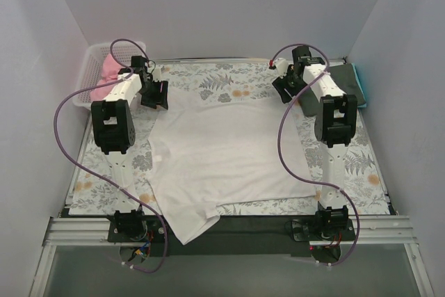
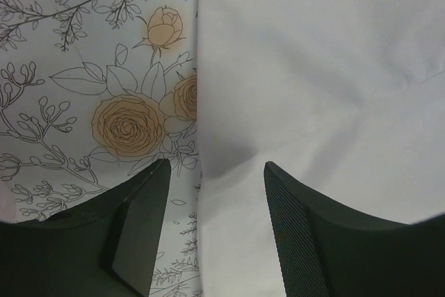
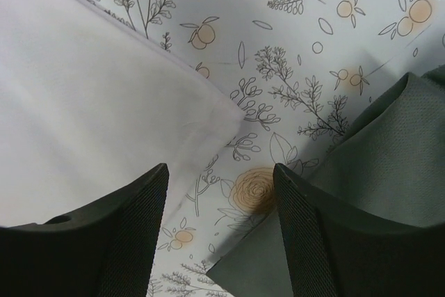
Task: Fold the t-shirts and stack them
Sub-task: Flatten the tshirt out
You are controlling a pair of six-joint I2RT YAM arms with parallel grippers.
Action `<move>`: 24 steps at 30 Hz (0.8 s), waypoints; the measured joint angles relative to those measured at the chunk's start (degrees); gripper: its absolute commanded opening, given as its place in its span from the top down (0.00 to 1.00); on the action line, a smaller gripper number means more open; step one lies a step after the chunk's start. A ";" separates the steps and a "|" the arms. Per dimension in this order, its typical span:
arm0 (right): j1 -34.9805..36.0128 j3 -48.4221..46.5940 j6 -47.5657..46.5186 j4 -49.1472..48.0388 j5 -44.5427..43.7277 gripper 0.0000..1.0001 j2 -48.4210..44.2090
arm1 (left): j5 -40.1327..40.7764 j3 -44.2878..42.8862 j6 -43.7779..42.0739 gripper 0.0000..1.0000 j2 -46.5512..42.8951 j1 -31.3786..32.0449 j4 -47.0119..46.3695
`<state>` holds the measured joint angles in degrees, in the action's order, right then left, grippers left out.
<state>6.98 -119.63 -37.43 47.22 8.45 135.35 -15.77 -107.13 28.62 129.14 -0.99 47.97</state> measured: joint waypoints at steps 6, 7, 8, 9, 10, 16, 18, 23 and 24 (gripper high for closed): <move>0.00 -0.61 1.73 -2.49 0.72 0.48 1.31 | 0.59 1.05 0.85 0.47 0.00 0.00 -0.46; 0.00 -0.61 2.08 -2.69 0.96 0.50 1.55 | 0.63 1.05 0.98 0.47 0.00 0.00 -0.59; 0.00 -0.61 2.43 -2.84 1.27 0.52 1.73 | 0.72 1.05 1.14 0.47 0.00 0.00 -0.63; 0.00 -0.61 2.73 -2.95 1.57 0.53 1.95 | 0.79 1.05 1.31 0.46 0.00 0.00 -0.66; 0.00 -0.61 2.97 -3.06 1.92 0.54 2.23 | 0.81 1.05 1.49 0.46 0.00 0.31 -0.66; 0.00 -0.74 3.85 -3.89 3.96 0.73 3.48 | 1.44 1.03 1.81 0.48 0.24 2.38 -1.36; 0.02 -0.72 4.07 -3.89 4.37 0.82 3.48 | 1.53 1.01 1.79 0.50 0.74 3.15 -1.95; 0.15 -0.57 4.00 -3.98 4.83 0.99 3.48 | 2.95 0.17 1.49 0.56 2.08 4.63 -2.95; 0.17 -0.55 4.00 -4.00 4.81 0.99 3.48 | 3.19 -0.09 1.46 0.58 2.27 4.70 -3.04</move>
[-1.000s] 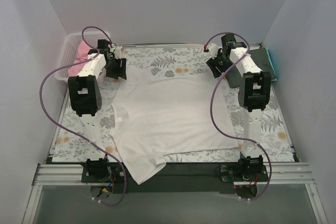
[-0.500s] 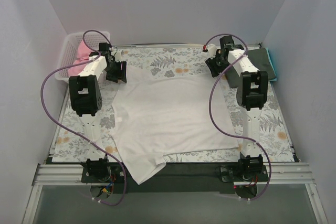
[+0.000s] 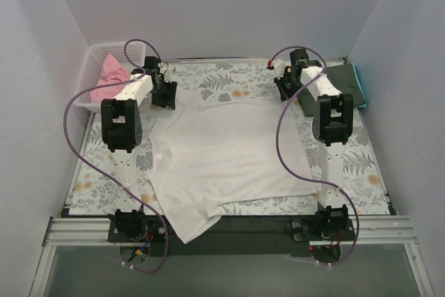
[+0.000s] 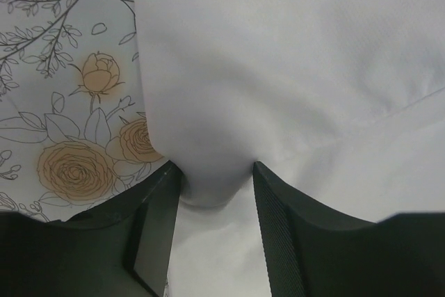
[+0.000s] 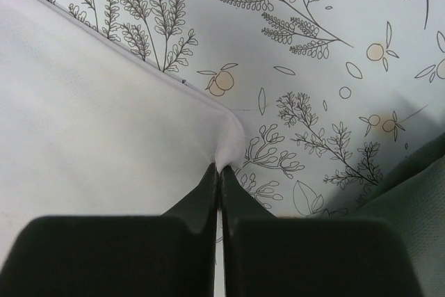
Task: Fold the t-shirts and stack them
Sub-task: Flatten the tshirt out
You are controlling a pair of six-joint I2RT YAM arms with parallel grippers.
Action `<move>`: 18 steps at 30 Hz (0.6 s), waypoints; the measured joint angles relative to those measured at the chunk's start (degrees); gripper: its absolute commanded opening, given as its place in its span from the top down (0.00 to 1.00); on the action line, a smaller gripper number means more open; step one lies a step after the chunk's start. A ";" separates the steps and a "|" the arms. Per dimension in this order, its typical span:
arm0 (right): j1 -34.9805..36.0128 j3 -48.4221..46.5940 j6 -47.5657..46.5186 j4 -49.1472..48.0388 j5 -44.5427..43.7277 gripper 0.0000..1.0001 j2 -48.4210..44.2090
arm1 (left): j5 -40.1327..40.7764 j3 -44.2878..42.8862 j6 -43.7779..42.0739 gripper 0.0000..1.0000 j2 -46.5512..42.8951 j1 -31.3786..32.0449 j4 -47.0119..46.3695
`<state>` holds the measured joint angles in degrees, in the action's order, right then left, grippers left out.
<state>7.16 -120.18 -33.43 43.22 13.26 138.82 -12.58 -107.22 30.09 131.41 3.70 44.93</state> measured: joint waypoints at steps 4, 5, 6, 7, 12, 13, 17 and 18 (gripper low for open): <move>-0.02 0.11 -0.28 -0.11 0.00 0.99 -0.02 | 1.07 -1.31 0.26 0.60 0.85 0.00 -0.46; -0.02 0.22 -0.37 -0.17 0.00 0.99 -0.04 | 1.31 -1.51 0.28 0.59 0.98 0.00 -0.50; -0.02 0.42 -0.46 -0.31 0.02 0.99 -0.15 | 1.53 -1.66 0.35 0.59 1.09 0.00 -0.63; -0.02 0.68 -0.61 -0.50 0.04 0.99 -0.28 | 1.81 -1.86 0.37 0.57 1.20 -0.02 -0.66; -0.02 2.01 -1.29 -1.46 0.15 0.99 -1.03 | 2.51 -3.61 0.37 0.57 2.21 -0.13 -0.52; -0.02 2.08 -1.33 -1.51 0.15 0.99 -1.07 | 2.54 -4.02 0.35 0.57 2.40 -0.15 -0.55; -0.02 2.21 -1.42 -1.64 0.15 0.99 -1.11 | 2.32 -5.27 0.46 0.57 3.21 -0.22 -0.52; -0.02 2.23 -1.42 -1.64 0.15 0.99 -1.11 | 2.25 -5.38 0.66 0.56 3.30 -0.22 -0.61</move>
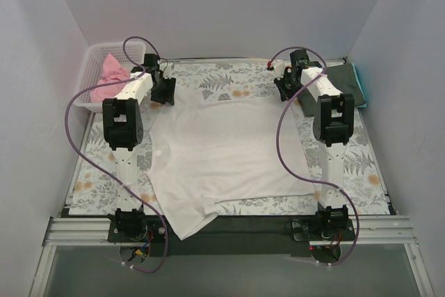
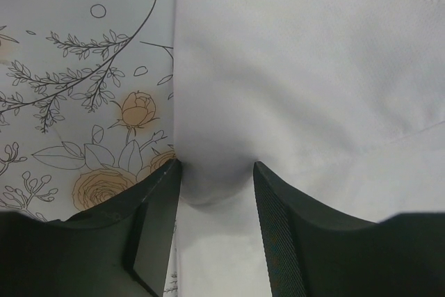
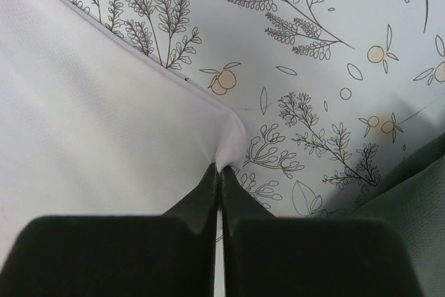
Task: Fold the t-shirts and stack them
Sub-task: Flatten the tshirt out
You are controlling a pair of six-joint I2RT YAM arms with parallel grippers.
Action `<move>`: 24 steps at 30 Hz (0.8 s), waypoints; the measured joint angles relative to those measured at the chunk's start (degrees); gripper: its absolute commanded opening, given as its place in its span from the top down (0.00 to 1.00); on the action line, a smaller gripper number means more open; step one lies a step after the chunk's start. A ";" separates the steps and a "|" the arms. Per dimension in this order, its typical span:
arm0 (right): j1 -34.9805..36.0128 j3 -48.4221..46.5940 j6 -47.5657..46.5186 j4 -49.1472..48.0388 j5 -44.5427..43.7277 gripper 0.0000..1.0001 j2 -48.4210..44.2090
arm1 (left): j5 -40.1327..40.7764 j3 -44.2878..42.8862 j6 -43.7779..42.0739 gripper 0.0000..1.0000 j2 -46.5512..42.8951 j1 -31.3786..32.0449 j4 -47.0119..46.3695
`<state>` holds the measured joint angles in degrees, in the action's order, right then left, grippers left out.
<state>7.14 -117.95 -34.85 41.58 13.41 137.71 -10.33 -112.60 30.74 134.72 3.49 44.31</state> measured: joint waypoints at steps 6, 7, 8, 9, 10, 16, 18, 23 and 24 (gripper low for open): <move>0.00 0.26 -0.04 -0.20 -0.11 0.99 -0.11 | -0.20 -2.10 0.98 0.50 1.31 0.00 -0.26; 0.00 0.52 -0.04 -0.33 -0.15 0.99 -0.31 | -0.20 -2.75 1.09 0.47 1.66 0.00 -0.42; 0.00 0.76 -0.07 -0.42 -0.17 0.99 -0.44 | -0.20 -3.10 1.18 0.47 1.88 0.00 -0.68; 0.00 0.79 -0.07 -0.46 -0.17 0.99 -0.48 | -0.17 -3.39 1.25 0.47 2.03 0.00 -0.98; 0.00 0.87 -0.07 -0.52 -0.17 0.99 -0.50 | -0.17 -3.58 1.27 0.46 2.12 0.00 -1.07; -0.02 1.40 -0.07 -0.98 -0.24 0.99 -0.76 | -0.13 -7.15 1.29 0.51 3.78 0.00 -1.18; -0.04 1.40 -0.07 -1.01 -0.22 0.99 -0.76 | -0.17 -7.30 1.40 0.55 3.89 0.00 -0.98; -0.04 1.40 -0.07 -1.01 -0.22 0.99 -0.76 | -0.57 -6.88 1.86 0.73 3.91 0.00 -0.87; -0.04 1.40 -0.07 -1.01 -0.24 0.99 -0.76 | -0.55 -6.78 1.84 0.83 3.96 0.00 -0.87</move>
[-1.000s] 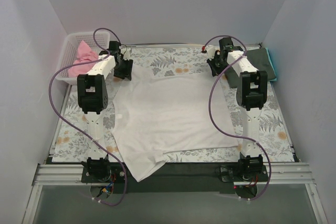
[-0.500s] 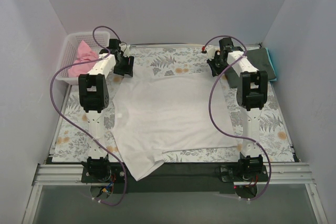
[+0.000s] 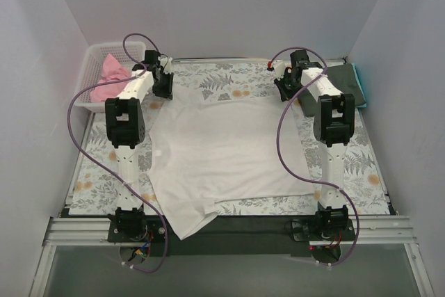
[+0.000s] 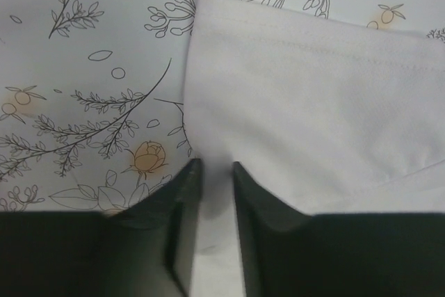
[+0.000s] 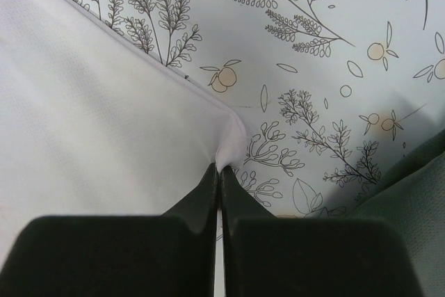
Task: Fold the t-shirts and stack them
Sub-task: Flatten the tshirt out
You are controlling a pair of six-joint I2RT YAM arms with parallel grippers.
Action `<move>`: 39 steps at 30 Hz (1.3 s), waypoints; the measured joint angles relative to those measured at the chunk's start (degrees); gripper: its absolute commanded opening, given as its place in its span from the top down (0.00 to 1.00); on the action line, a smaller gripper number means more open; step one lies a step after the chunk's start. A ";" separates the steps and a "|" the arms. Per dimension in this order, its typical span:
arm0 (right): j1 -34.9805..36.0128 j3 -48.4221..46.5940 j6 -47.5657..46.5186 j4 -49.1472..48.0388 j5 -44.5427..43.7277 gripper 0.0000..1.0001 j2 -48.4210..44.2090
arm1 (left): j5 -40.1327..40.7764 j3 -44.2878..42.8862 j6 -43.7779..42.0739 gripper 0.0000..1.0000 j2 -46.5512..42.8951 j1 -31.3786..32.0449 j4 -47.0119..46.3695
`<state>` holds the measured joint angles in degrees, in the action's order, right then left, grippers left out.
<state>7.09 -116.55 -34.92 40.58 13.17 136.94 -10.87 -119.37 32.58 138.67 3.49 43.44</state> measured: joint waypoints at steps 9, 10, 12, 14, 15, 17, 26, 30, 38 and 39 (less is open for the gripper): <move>-0.26 0.00 -0.02 0.04 -0.15 0.99 -0.09 | 1.18 -5.14 -1.49 1.00 3.65 -0.37 -0.33; -0.42 -0.02 0.00 0.04 -0.15 0.99 -0.09 | 1.01 -7.10 -1.88 1.00 4.68 -0.46 -0.46; -0.79 -0.02 0.00 0.09 -0.15 0.99 -0.09 | 0.61 -8.74 -2.75 1.00 5.51 -0.68 -0.50; -1.14 -0.02 -0.02 0.22 -0.07 0.99 -0.17 | -0.31 -8.98 -3.43 1.00 5.22 -0.81 -0.59; -1.27 -0.02 -0.02 0.33 -0.04 0.99 -0.24 | -0.74 -8.96 -3.69 1.00 5.11 -0.83 -0.63; -1.53 -0.02 -0.22 0.83 0.07 0.99 -0.57 | -2.08 -7.85 -4.22 1.00 4.09 -1.03 -1.16; -1.84 4.59 -1.95 1.81 1.38 0.99 -9.09 | -5.95 6.43 -5.90 1.00 -9.94 -1.25 -3.76; -1.84 8.07 -2.97 1.60 1.97 0.99 -13.46 | -7.15 10.14 -7.10 1.00 -15.21 -1.70 -5.31; -1.84 17.25 -5.20 1.46 2.05 0.99 -17.05 | -9.14 23.21 -9.92 1.00 -23.76 -2.32 -6.40; -1.84 18.47 -5.49 1.49 2.10 0.99 -17.29 | -9.20 25.38 -10.25 1.00 -24.85 -2.36 -6.43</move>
<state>5.26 -98.08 -40.40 42.06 15.27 119.66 -20.08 -94.00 22.33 113.82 1.13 37.01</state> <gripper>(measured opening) 0.020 0.014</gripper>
